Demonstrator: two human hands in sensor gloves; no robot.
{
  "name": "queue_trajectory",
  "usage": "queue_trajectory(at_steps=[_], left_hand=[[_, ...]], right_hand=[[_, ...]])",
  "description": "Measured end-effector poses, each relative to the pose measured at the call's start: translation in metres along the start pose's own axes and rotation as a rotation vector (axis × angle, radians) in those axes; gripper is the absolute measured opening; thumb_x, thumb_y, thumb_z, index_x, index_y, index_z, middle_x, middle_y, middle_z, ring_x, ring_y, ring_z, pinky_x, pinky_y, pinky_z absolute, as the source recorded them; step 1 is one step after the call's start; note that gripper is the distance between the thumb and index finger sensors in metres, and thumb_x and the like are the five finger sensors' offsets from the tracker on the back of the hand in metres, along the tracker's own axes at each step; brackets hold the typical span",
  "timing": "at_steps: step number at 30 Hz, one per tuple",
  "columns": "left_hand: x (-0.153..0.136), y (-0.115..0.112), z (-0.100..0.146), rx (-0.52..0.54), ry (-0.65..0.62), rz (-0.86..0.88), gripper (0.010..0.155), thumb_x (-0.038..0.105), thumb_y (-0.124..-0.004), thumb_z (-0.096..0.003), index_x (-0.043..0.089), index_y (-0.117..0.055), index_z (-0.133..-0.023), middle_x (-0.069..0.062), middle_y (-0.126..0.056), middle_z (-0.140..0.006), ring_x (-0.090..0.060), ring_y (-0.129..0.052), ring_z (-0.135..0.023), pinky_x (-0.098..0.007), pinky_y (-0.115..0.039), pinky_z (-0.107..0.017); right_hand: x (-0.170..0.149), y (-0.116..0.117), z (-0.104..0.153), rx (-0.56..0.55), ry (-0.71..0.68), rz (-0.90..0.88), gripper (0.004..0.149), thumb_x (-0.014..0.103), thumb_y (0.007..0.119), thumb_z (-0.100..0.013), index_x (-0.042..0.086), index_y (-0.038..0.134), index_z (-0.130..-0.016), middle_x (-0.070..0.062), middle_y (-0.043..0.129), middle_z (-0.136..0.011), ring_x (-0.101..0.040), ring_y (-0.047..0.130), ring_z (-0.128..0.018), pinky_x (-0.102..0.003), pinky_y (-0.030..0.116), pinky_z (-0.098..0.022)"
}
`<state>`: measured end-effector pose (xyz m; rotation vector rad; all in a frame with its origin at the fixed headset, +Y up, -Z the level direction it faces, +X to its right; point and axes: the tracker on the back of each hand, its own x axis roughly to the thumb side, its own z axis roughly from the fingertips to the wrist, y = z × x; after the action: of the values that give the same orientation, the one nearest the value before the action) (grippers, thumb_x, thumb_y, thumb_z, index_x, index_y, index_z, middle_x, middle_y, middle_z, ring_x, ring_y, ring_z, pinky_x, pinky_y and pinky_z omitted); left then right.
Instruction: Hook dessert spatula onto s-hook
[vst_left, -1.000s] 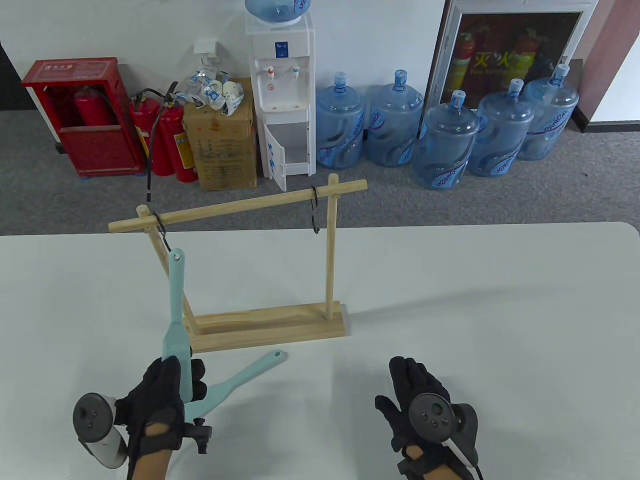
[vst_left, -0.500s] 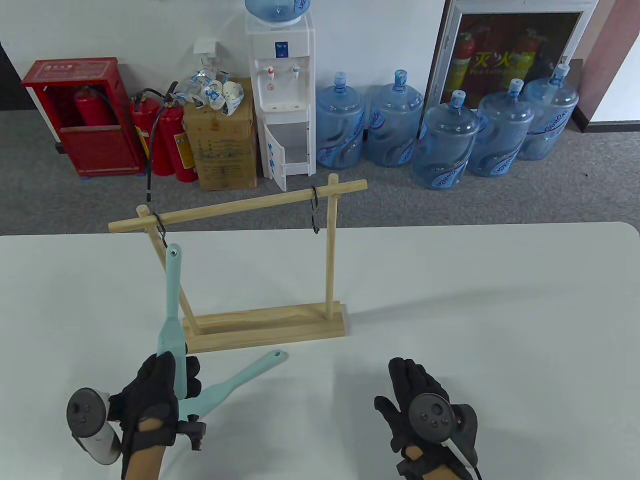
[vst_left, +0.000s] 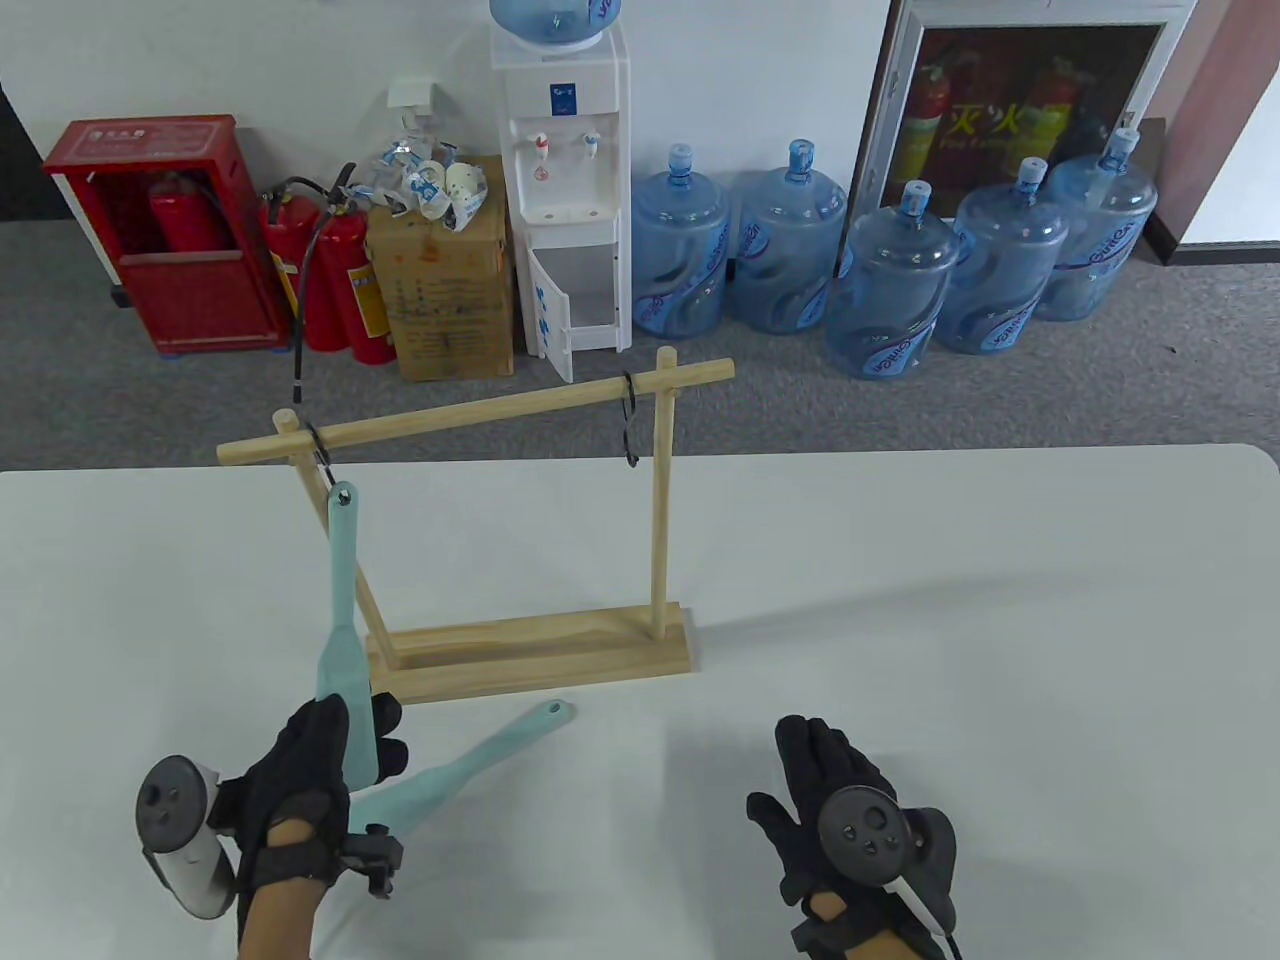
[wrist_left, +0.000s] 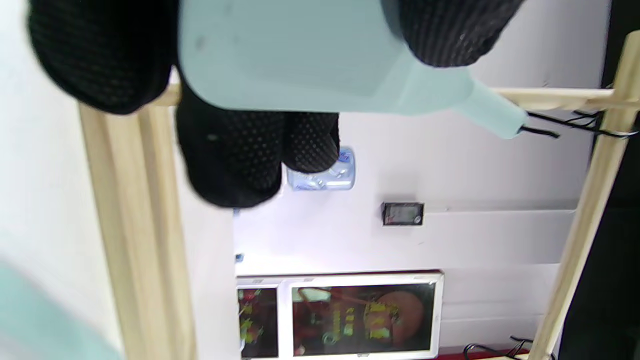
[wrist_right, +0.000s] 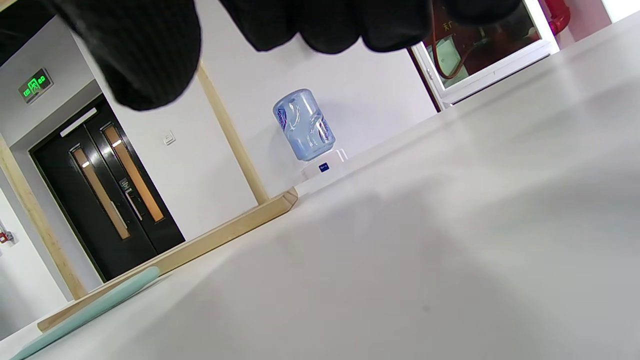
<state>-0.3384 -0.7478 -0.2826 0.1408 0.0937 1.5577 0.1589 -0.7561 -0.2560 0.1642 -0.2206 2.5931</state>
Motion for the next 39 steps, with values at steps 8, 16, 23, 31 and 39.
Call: queue_trajectory(at_steps=[8,16,23,31,39], left_hand=[[-0.006,-0.014,-0.015,-0.058,0.113,-0.137,0.063,0.055,-0.068,-0.0506,0.016,-0.079,-0.098,-0.008,-0.100,-0.083,-0.026,-0.106,-0.063,-0.060,-0.071,-0.060],[-0.016,-0.023,-0.042,-0.121,0.260,-0.217,0.066,0.058,-0.065,-0.0488,0.022,-0.070,-0.104,-0.009,-0.089,-0.098,-0.032,-0.097,-0.079,-0.062,-0.064,-0.066],[-0.021,-0.017,-0.039,-0.110,0.262,-0.121,0.076,0.058,-0.067,-0.0506,0.021,-0.044,-0.113,-0.015,-0.062,-0.117,-0.047,-0.074,-0.100,-0.068,-0.051,-0.073],[-0.009,-0.011,-0.013,-0.068,0.170,-0.226,0.079,0.060,-0.067,-0.0502,0.023,-0.034,-0.112,-0.015,-0.047,-0.118,-0.049,-0.060,-0.106,-0.068,-0.045,-0.075],[0.008,-0.027,0.012,-0.111,-0.019,-0.713,0.076,0.061,-0.068,-0.0486,0.026,-0.044,-0.111,-0.010,-0.057,-0.118,-0.047,-0.062,-0.106,-0.070,-0.039,-0.076]], right_hand=[[0.000,0.001,-0.001,0.008,-0.016,-0.026,0.077,0.051,0.077,-0.043,0.020,0.046,-0.106,-0.010,0.041,-0.106,-0.041,0.051,-0.097,-0.064,0.044,-0.068],[0.001,0.000,-0.001,0.012,-0.040,-0.069,0.075,0.051,0.076,-0.044,0.020,0.047,-0.106,-0.010,0.041,-0.107,-0.041,0.051,-0.097,-0.064,0.043,-0.068],[-0.001,0.001,-0.002,0.020,-0.032,-0.072,0.075,0.051,0.076,-0.044,0.020,0.047,-0.106,-0.010,0.041,-0.107,-0.041,0.051,-0.097,-0.064,0.043,-0.068],[0.000,0.001,-0.001,0.020,-0.039,-0.065,0.075,0.051,0.076,-0.044,0.020,0.046,-0.106,-0.010,0.041,-0.107,-0.041,0.051,-0.097,-0.064,0.043,-0.068],[0.002,0.003,0.000,0.028,-0.043,-0.061,0.075,0.051,0.076,-0.044,0.020,0.046,-0.106,-0.010,0.041,-0.106,-0.041,0.051,-0.097,-0.064,0.043,-0.068]])
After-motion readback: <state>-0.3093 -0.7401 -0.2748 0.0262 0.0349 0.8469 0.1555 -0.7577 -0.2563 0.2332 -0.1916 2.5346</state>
